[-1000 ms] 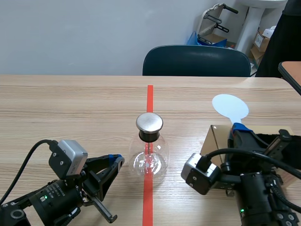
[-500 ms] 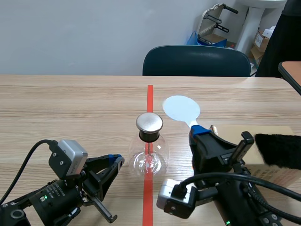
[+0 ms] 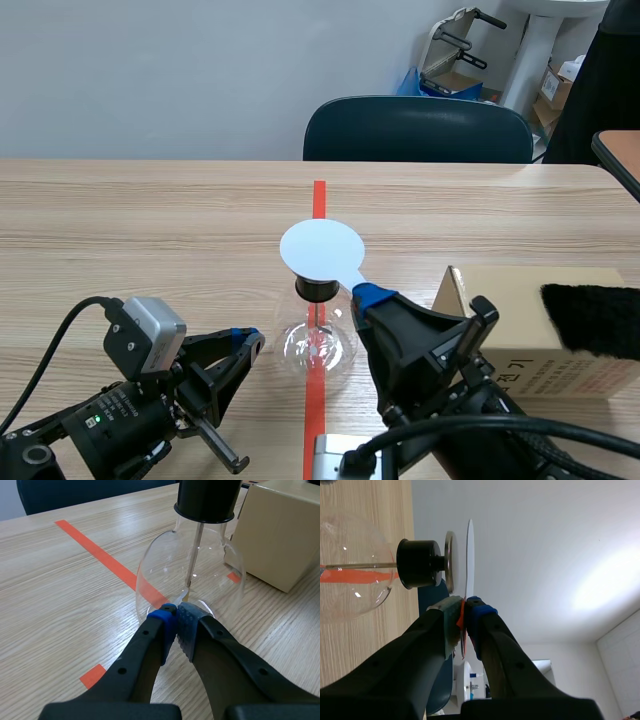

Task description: Do the electroscope experiment

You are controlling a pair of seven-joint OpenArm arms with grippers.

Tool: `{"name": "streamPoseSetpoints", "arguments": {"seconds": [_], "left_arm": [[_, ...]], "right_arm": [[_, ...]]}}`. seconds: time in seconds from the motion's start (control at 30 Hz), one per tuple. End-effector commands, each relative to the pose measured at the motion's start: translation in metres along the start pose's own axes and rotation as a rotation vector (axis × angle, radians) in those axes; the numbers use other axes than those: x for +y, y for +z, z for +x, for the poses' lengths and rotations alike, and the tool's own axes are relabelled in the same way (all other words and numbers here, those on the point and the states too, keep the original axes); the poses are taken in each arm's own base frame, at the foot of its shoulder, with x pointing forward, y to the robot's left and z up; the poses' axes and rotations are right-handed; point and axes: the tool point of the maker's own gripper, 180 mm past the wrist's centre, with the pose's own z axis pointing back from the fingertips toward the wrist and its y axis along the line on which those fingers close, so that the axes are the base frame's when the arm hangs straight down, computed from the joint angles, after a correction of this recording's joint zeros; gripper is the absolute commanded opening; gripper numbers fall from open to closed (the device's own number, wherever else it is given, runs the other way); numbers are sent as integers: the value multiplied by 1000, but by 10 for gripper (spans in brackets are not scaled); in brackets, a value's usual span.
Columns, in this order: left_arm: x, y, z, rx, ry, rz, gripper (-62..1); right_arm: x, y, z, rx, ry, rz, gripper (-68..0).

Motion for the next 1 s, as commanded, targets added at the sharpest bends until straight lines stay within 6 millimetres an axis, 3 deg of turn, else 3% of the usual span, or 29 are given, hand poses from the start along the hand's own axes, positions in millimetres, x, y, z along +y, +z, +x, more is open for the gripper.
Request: {"name": "streamPoseSetpoints", "arguments": {"seconds": [0.0,0.27,0.97], "left_arm": [[-1,-2,8,-33,7,2,-573],[-1,-2,8,-33,7,2,-573],[-1,-2,9,-33,7,2,-573]], "right_arm": [[-11,-5,-4,3,19,-43,-658],[-11,-5,-17,73,17,-44,-658],[-11,26,-106,601,5,-47,-658]]}}
